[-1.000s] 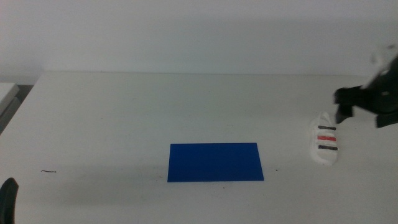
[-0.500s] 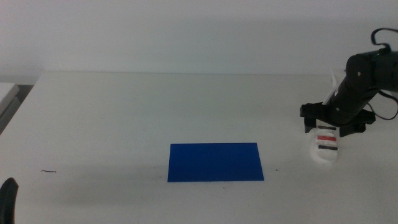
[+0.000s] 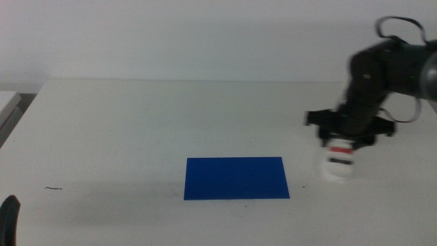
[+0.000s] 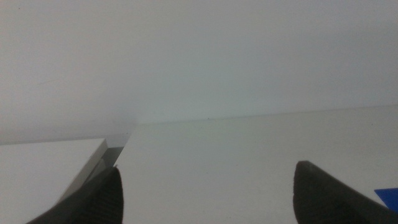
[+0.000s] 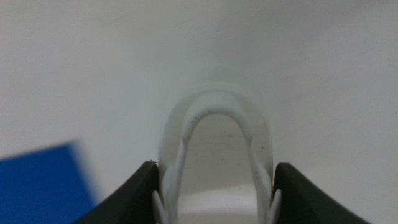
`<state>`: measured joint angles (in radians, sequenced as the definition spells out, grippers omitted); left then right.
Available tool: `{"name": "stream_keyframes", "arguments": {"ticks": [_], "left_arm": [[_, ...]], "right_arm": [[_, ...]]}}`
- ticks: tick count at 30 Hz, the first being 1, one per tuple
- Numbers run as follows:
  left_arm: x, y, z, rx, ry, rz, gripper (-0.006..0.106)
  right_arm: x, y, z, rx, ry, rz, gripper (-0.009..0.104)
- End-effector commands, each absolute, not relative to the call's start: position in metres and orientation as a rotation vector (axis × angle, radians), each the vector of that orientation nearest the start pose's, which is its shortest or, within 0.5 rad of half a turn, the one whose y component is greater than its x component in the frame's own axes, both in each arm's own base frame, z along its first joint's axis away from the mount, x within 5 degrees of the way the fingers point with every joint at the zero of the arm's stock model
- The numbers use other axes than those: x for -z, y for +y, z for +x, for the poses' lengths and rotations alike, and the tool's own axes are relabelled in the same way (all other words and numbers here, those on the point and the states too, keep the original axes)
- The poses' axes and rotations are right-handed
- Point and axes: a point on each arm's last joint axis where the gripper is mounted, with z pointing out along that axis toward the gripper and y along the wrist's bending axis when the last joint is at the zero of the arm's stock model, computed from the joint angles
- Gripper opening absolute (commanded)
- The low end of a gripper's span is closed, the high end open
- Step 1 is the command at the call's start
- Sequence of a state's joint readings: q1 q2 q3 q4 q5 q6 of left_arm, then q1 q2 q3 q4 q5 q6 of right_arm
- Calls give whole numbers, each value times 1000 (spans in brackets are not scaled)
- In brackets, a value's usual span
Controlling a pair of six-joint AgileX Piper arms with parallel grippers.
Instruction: Use one arm to grab the shoe from the table and place it on the mat.
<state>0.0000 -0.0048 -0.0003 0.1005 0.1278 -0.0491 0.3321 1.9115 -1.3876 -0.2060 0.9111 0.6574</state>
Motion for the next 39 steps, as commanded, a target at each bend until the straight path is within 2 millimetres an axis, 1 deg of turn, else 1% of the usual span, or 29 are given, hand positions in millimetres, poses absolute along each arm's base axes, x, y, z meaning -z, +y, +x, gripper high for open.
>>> {"name": "stream_keyframes", "arguments": {"ticks": [1, 4, 6, 8, 9, 12, 15, 25, 27, 28, 32, 34, 38, 39], "left_arm": [[-203, 1, 56, -43, 1599, 29, 94], [-203, 1, 56, -43, 1599, 29, 94], [-203, 1, 56, -43, 1599, 29, 94], [-203, 1, 56, -43, 1599, 29, 94], [-203, 1, 56, -43, 1599, 29, 94], [-203, 1, 56, -43, 1599, 29, 94], [-203, 1, 56, -43, 1599, 29, 94], [-203, 1, 56, -43, 1599, 29, 94], [-203, 1, 56, -43, 1599, 29, 94], [-203, 1, 56, -43, 1599, 29, 94], [-203, 1, 56, -43, 1599, 29, 94], [-203, 1, 56, -43, 1599, 29, 94], [-203, 1, 56, -43, 1599, 29, 94], [-203, 1, 56, -43, 1599, 29, 94]], "right_arm": [[-218, 144, 359, 63, 2838, 326, 17], [-220, 189, 349, 17, 2836, 281, 17], [-219, 219, 344, -1, 2843, 241, 17], [-217, 245, 342, -7, 2850, 205, 17], [-216, 255, 341, -9, 2852, 192, 17], [-213, 275, 342, -11, 2859, 154, 17], [-209, 282, 343, -15, 2862, 140, 17], [-210, 288, 348, -110, 2803, 121, 17], [-210, 288, 348, -106, 2795, 102, 17], [-210, 289, 349, -120, 2790, 120, 17], [-211, 294, 349, -222, 2780, 224, 17], [-211, 295, 350, -256, 2765, 326, 17], [-211, 293, 349, -266, 2736, 616, 17], [-210, 292, 349, -266, 2718, 722, 17]]}}
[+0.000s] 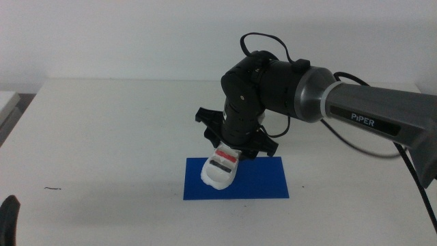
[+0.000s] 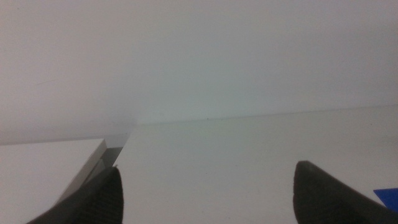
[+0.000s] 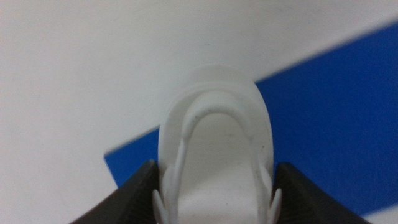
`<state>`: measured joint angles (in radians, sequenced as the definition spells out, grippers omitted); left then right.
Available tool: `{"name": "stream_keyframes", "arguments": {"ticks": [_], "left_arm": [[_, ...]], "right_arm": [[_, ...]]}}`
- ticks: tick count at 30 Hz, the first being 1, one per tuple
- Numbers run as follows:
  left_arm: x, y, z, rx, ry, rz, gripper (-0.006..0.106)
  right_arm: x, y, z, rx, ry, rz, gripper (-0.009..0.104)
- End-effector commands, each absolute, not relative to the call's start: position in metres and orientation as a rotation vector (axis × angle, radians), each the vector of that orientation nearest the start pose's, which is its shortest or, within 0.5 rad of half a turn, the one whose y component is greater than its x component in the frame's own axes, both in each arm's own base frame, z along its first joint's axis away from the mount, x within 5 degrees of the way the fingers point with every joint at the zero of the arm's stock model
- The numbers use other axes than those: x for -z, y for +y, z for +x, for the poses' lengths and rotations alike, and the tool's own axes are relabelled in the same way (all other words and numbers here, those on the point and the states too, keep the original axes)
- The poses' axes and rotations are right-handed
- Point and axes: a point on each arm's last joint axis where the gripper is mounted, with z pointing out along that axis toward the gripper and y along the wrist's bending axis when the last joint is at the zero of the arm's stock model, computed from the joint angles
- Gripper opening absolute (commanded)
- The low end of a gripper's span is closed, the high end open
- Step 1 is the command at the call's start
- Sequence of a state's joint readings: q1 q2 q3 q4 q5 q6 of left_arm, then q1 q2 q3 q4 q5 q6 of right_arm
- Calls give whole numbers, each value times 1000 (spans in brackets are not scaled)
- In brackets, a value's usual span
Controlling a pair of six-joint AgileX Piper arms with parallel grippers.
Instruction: Use one arm to grab the shoe from the table and place it on the mat.
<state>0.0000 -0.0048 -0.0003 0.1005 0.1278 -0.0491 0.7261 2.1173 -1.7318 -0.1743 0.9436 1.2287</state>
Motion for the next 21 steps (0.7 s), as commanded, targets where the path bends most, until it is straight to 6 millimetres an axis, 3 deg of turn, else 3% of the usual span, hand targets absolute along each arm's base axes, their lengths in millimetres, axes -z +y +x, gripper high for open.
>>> {"name": "stream_keyframes", "arguments": {"ticks": [1, 5, 6, 9, 14, 21], "left_arm": [[-203, 1, 56, -43, 1599, 29, 94], [-203, 1, 56, -43, 1599, 29, 94], [-203, 1, 56, -43, 1599, 29, 94], [-203, 1, 56, -43, 1599, 29, 94], [-203, 1, 56, -43, 1599, 29, 94], [-203, 1, 56, -43, 1599, 29, 94]], "right_arm": [[-211, 290, 349, -261, 2690, 845, 17], [-209, 275, 344, -151, 2329, 1641, 17], [-209, 274, 341, -122, 2270, 1769, 17], [-206, 279, 337, -157, 2305, 1855, 17], [-203, 270, 350, -175, 2260, 1829, 17], [-199, 273, 351, -214, 2270, 1864, 17]]}}
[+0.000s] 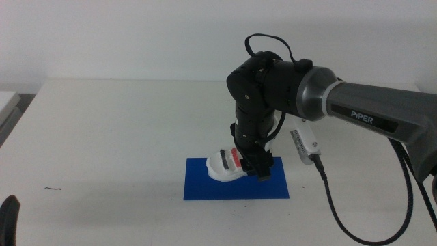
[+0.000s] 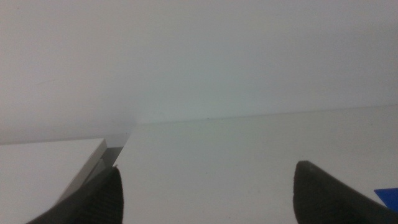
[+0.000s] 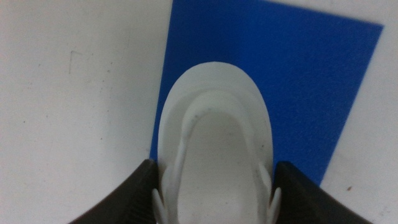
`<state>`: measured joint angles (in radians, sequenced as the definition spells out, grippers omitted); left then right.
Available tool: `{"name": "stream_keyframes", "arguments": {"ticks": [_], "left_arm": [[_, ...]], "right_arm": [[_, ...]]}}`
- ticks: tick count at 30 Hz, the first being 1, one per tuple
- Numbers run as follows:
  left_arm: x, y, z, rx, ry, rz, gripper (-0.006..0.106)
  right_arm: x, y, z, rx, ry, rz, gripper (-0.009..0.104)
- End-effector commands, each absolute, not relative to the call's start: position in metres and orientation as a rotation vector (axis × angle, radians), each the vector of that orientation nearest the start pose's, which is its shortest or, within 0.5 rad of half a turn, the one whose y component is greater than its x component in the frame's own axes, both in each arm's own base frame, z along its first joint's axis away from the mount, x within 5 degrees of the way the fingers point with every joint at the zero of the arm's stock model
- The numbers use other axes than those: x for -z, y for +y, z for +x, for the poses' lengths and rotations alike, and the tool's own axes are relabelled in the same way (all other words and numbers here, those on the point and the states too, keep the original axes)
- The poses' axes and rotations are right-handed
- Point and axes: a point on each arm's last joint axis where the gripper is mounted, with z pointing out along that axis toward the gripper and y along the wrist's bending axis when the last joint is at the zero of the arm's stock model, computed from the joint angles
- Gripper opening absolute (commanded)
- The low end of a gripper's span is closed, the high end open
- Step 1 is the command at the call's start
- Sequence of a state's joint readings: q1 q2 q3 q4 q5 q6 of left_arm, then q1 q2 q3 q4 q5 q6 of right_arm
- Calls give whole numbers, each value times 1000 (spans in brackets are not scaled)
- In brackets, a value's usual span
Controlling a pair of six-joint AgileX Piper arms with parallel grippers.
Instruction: Use one arm to grab the shoe from the table and place it on the mat.
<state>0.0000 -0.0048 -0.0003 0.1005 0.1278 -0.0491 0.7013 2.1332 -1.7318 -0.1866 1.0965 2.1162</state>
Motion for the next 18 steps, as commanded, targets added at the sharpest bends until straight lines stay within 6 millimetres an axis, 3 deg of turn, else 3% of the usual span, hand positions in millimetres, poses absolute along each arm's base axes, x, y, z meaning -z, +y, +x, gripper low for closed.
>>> {"name": "stream_keyframes", "arguments": {"ticks": [1, 9, 13, 14, 18], "left_arm": [[-203, 1, 56, -43, 1599, 29, 94], [-203, 1, 56, -43, 1599, 29, 94], [-203, 1, 56, -43, 1599, 29, 94], [-203, 1, 56, -43, 1599, 29, 94], [-203, 1, 56, -43, 1599, 29, 94]], "right_arm": [[-196, 273, 353, -216, 2269, 1864, 17], [-174, 276, 356, -165, 2286, 1897, 17], [-172, 276, 356, -168, 2288, 1901, 21], [-172, 276, 356, -166, 2288, 1901, 58], [-182, 277, 354, -209, 2324, 1866, 86]]}}
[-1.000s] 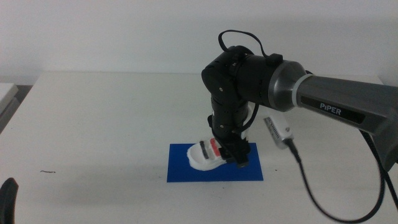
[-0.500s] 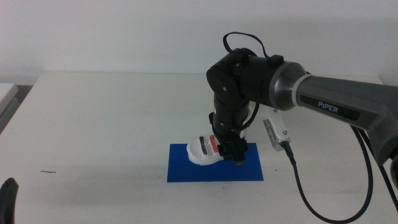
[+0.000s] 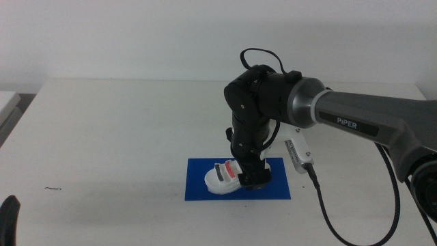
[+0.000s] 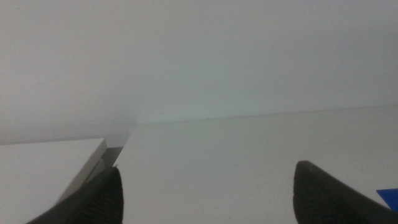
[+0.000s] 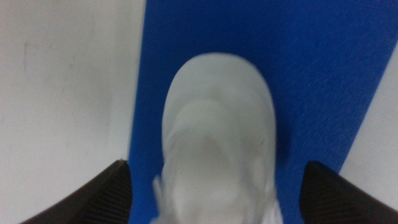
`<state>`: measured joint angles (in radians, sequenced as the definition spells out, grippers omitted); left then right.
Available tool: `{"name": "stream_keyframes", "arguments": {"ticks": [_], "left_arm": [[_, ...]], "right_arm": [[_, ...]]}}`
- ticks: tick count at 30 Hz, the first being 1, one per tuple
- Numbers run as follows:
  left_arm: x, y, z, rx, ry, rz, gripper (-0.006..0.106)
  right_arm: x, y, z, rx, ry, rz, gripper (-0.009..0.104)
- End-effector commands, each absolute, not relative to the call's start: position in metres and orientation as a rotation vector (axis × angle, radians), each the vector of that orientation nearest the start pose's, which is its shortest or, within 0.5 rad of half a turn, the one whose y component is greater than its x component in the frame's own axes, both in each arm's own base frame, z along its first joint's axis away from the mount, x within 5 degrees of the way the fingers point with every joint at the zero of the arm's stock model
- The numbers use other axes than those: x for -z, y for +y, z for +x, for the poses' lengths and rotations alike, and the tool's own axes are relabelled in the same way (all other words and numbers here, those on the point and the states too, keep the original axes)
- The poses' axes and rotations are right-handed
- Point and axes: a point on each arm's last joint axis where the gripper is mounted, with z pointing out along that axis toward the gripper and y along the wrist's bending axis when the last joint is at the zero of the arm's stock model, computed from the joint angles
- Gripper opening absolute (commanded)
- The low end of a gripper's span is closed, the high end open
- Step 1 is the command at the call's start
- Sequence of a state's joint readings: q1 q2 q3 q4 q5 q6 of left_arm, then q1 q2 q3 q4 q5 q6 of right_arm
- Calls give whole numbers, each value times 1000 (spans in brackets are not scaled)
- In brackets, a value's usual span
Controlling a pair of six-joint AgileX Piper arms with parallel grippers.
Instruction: Use one arm to grab the shoe from the table and place it on the mat.
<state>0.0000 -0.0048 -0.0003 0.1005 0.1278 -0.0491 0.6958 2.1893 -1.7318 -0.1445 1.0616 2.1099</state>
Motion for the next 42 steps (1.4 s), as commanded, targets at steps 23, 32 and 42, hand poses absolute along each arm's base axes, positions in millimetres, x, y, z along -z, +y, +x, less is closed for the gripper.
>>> {"name": "stream_keyframes", "arguments": {"ticks": [23, 32, 42], "left_arm": [[-203, 1, 56, -45, 1599, 27, 94], [-203, 1, 56, -45, 1599, 27, 94], [-203, 1, 56, -45, 1599, 27, 94]], "right_arm": [[-408, 163, 256, -351, 2282, -534, 93], [-337, 45, 166, -191, 1890, -227, 93], [-226, 13, 85, -131, 1844, -108, 93]]}}
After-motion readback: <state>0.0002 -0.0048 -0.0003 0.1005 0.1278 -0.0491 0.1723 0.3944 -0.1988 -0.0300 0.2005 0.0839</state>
